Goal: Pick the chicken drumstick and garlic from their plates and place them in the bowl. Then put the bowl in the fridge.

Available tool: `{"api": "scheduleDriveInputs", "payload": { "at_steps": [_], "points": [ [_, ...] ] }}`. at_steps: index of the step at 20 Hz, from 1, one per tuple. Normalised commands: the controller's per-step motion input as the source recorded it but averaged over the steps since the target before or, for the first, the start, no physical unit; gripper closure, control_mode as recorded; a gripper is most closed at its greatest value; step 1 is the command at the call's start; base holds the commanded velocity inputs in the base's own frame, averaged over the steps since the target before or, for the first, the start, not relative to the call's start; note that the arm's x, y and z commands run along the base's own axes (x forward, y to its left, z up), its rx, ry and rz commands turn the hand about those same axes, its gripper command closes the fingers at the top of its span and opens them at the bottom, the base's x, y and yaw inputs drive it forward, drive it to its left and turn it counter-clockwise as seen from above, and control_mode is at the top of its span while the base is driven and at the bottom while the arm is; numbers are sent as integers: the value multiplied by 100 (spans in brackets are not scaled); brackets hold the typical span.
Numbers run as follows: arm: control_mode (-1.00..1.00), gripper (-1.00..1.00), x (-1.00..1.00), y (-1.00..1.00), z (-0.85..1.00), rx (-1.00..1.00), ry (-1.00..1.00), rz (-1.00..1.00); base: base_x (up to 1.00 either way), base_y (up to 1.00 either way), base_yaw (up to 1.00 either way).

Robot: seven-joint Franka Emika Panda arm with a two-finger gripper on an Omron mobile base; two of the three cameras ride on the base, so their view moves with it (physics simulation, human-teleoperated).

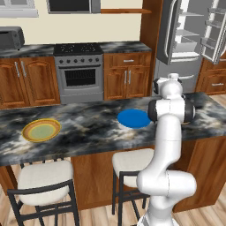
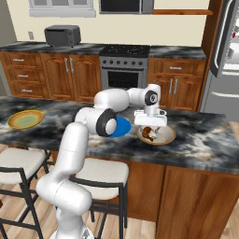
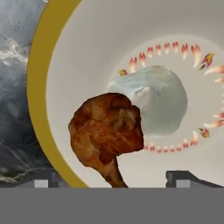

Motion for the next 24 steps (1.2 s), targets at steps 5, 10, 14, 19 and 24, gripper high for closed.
{"api": "scheduleDriveInputs", "payload": {
  "at_steps": [5,10,14,19,24],
  "points": [
    [-100,-100,-34,-9,18,2,-2,1,0,0,0],
    [-100,-100,-61,0,2,1,-3,10,0,0,0],
    [-100,-100,-58,14,0,0,-8,28,0,0,0],
    [-100,-100,-50,20,2,0,-21,40,0,0,0],
    [-100,-100,-44,4,9,5,-28,29,0,0,0]
  ]
}}
